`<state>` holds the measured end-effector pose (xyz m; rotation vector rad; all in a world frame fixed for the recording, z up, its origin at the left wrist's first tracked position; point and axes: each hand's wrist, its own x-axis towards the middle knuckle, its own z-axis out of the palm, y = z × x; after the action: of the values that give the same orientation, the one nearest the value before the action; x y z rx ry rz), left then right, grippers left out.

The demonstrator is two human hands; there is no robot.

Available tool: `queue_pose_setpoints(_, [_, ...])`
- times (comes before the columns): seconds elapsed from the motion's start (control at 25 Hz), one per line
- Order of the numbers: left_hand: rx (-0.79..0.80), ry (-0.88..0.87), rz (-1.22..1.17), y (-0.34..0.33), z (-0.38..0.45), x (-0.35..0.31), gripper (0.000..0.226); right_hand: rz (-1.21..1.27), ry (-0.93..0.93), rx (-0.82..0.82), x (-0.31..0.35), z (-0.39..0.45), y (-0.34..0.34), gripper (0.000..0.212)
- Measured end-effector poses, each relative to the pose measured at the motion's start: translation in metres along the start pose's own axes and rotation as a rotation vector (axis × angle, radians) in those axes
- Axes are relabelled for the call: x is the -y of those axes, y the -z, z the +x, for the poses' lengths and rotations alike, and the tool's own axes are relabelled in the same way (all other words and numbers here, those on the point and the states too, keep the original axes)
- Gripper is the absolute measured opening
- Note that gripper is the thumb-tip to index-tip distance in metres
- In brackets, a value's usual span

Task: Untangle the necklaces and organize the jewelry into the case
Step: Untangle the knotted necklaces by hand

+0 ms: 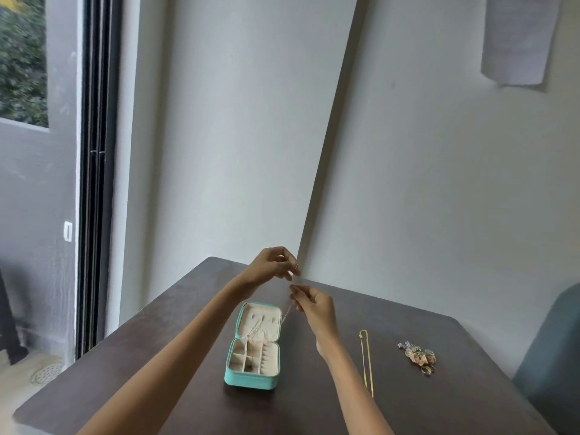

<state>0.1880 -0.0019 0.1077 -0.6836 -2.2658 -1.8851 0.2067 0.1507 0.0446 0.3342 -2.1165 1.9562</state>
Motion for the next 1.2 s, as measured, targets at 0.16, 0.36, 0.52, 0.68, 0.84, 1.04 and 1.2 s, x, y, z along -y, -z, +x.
queue_pose_setpoints(0.16, [-0.086, -0.008, -0.157, -0.008, 0.007, -0.015, 0.013, -0.003, -0.034, 0.039, 0.001, -0.004, 0.017, 0.005])
queue_pose_setpoints(0.36, [-0.231, 0.035, -0.407, -0.019, 0.019, -0.017, 0.017, 0.063, -0.111, 0.007, -0.017, -0.018, 0.036, 0.009])
queue_pose_setpoints(0.52, [-0.285, 0.119, -0.58, -0.031, 0.022, -0.005, 0.02, 0.374, -0.2, -0.111, -0.03, -0.027, 0.054, 0.011])
queue_pose_setpoints(0.68, [-0.371, 0.229, -0.721, -0.042, 0.024, 0.014, 0.024, 0.442, -0.263, -0.195, -0.041, -0.028, 0.075, 0.005])
queue_pose_setpoints(0.84, [-0.42, 0.353, -0.821, -0.056, 0.023, 0.031, 0.03, 0.53, -0.3, -0.297, -0.045, -0.027, 0.088, 0.01])
queue_pose_setpoints(1.04, [-0.371, 0.525, -0.61, -0.09, 0.016, 0.069, 0.033, 0.879, -0.269, -0.405, -0.02, -0.016, 0.095, 0.021])
queue_pose_setpoints(1.2, [-0.191, 0.554, -0.048, -0.104, 0.009, 0.096, 0.011, 0.813, -0.229, -0.331, 0.001, 0.0, 0.106, 0.026])
